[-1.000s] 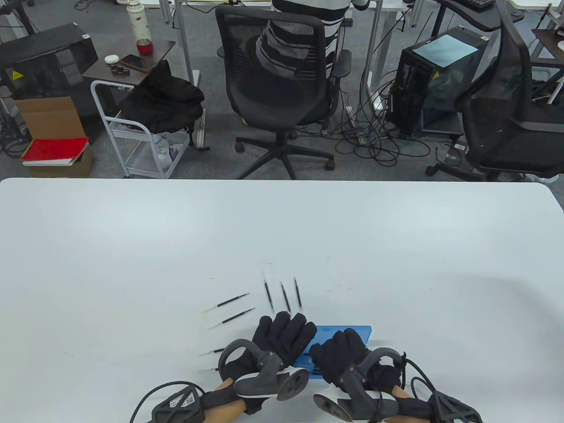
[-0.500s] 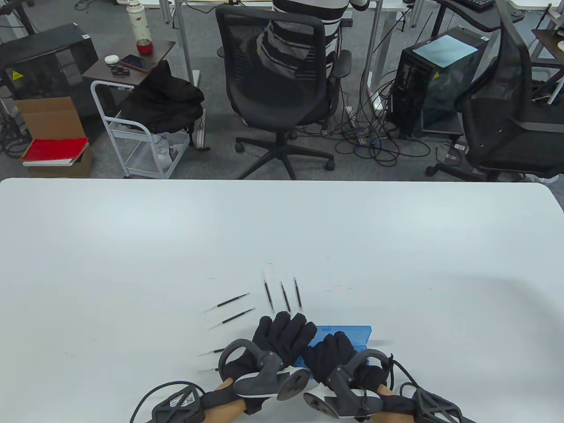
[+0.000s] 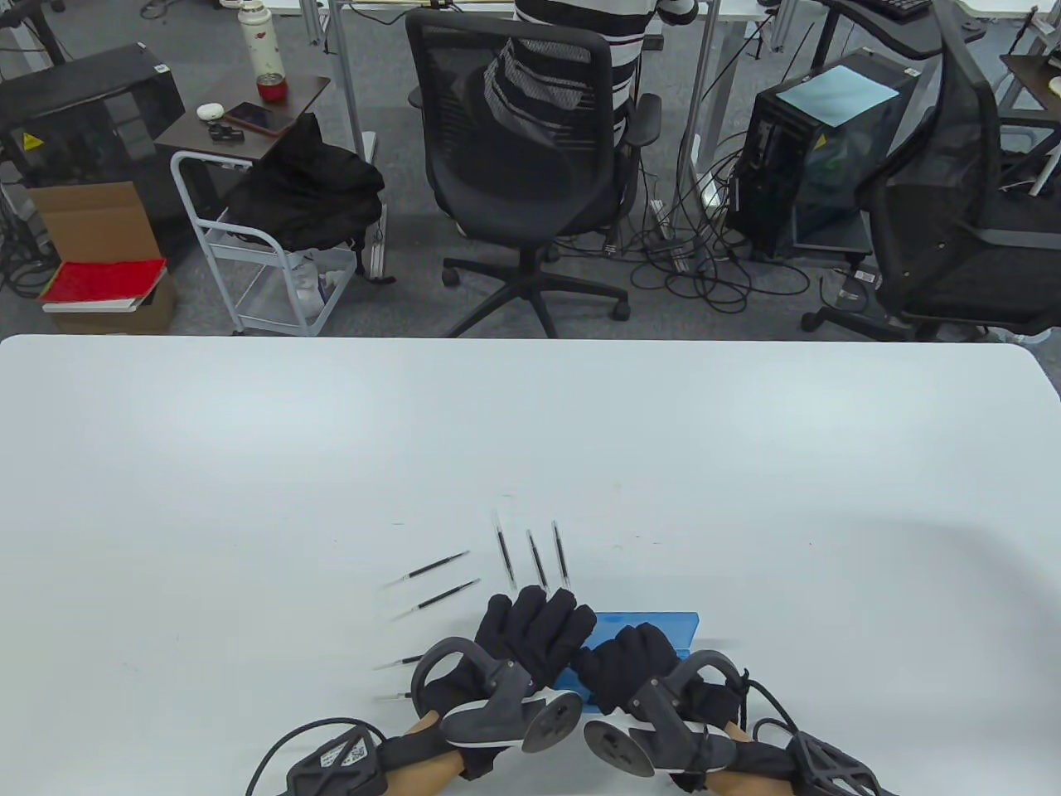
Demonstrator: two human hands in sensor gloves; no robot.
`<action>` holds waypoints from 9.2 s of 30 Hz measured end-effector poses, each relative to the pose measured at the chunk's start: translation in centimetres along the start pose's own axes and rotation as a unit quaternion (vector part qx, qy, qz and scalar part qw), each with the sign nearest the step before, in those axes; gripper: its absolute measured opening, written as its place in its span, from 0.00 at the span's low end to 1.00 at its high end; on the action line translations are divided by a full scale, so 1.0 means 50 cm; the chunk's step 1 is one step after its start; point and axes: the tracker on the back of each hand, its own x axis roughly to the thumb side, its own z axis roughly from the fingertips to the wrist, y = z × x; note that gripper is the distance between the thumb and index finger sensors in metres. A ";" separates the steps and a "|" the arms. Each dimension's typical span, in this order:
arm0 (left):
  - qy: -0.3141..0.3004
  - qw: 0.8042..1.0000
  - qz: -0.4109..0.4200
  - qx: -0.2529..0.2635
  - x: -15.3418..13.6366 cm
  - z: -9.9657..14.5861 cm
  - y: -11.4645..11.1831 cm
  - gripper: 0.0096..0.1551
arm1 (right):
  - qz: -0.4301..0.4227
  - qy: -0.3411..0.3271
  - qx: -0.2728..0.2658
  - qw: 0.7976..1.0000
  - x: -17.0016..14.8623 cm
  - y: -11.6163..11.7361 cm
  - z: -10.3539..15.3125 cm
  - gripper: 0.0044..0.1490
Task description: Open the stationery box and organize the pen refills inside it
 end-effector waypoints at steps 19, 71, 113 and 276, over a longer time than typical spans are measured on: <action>0.003 1.000 -0.006 -0.001 0.001 0.000 0.001 0.75 | 0.003 0.070 0.042 0.997 -0.080 -0.026 0.045 0.71; 0.067 0.995 -0.044 -0.060 -0.175 0.154 -0.002 0.26 | 0.050 0.056 0.113 0.991 -0.074 0.023 0.021 0.82; 0.018 0.999 -0.032 -0.038 -0.159 0.156 -0.030 0.29 | 0.052 0.055 0.115 0.990 -0.073 0.023 0.021 0.82; 0.083 0.996 -0.013 -0.016 -0.168 0.131 0.029 0.29 | 0.036 0.050 0.125 0.990 -0.081 0.027 0.020 0.82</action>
